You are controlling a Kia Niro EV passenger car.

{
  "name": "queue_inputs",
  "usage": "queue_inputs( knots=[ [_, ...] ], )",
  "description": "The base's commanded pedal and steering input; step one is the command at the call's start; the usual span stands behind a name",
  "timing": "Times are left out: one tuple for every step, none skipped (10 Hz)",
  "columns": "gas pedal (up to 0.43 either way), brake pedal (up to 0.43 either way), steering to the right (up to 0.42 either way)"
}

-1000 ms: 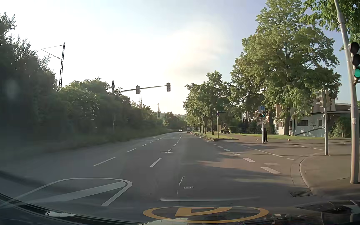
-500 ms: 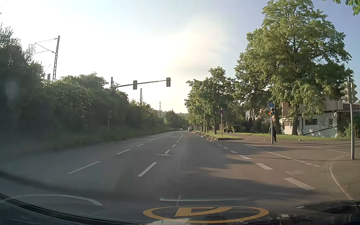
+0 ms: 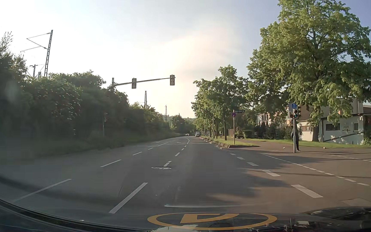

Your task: Follow the waypoints while adhering to traffic rules and regulations

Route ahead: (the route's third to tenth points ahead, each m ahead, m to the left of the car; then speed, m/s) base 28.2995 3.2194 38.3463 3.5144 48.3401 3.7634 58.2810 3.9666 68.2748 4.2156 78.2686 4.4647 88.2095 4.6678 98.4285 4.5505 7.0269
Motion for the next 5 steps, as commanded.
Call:
queue_inputs(
  knots=[
    [0.598, 0.000, -0.013],
    [0.591, 0.000, -0.013],
    [0.579, 0.000, -0.013],
    [0.551, 0.000, -0.013],
    [0.539, 0.000, -0.013]
  ],
)
